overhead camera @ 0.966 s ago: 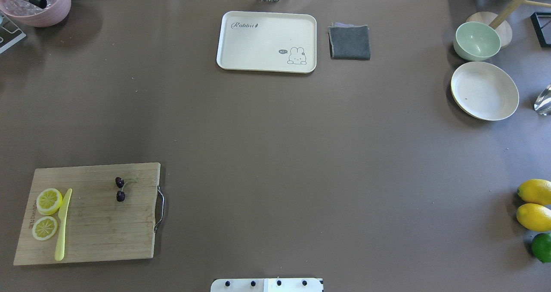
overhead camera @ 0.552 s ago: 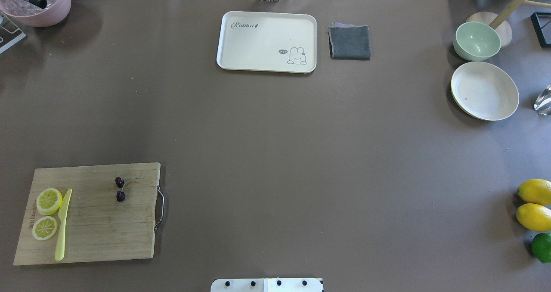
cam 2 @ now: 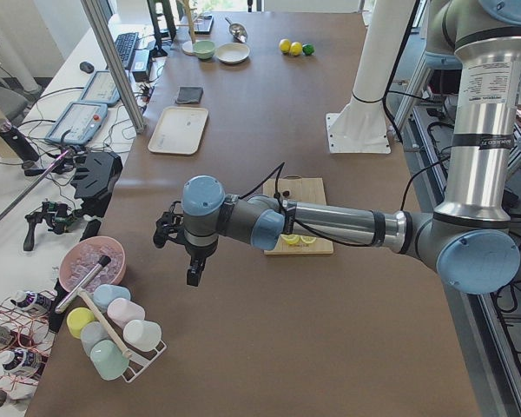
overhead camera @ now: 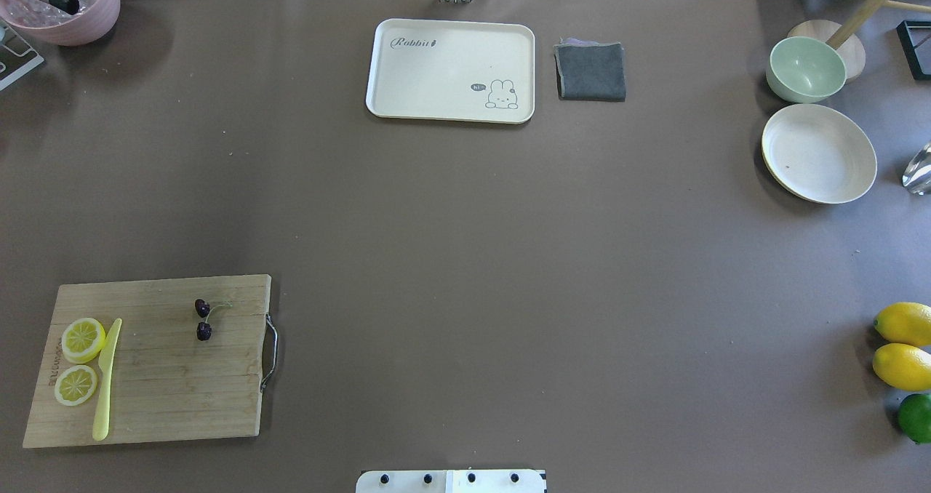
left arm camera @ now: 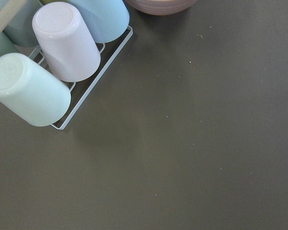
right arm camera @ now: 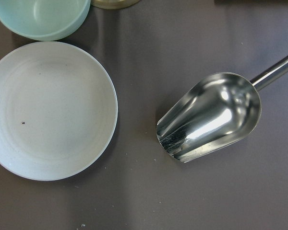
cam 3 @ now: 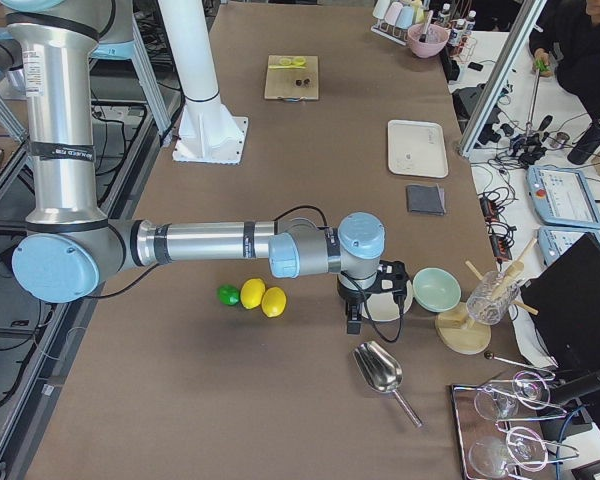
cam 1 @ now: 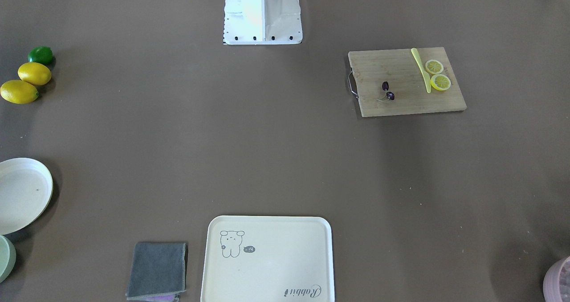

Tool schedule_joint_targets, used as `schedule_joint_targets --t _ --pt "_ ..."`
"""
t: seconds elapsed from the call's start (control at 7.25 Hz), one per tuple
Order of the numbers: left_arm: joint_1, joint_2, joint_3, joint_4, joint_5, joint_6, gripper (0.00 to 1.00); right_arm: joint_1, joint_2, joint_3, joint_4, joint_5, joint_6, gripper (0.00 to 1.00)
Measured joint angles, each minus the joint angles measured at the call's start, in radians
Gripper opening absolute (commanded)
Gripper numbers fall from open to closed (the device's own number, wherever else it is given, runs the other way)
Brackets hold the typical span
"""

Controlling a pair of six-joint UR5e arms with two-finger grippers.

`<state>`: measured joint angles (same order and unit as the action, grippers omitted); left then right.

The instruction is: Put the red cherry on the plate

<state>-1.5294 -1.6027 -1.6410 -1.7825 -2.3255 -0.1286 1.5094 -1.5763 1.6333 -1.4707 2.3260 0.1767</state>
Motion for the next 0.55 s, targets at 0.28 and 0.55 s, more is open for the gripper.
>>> schedule_joint_targets --t 0.28,0.55 --pt "0.0 -0.003 0.0 0.001 0.0 0.0 0.98 -0.057 0.001 -0.042 0.105 -0.002 0.068 1.0" --pt "0.001 -0.009 -0.011 0.001 -0.014 0.0 0.98 -0.147 0.015 -0.125 0.322 -0.029 0.237 1.0"
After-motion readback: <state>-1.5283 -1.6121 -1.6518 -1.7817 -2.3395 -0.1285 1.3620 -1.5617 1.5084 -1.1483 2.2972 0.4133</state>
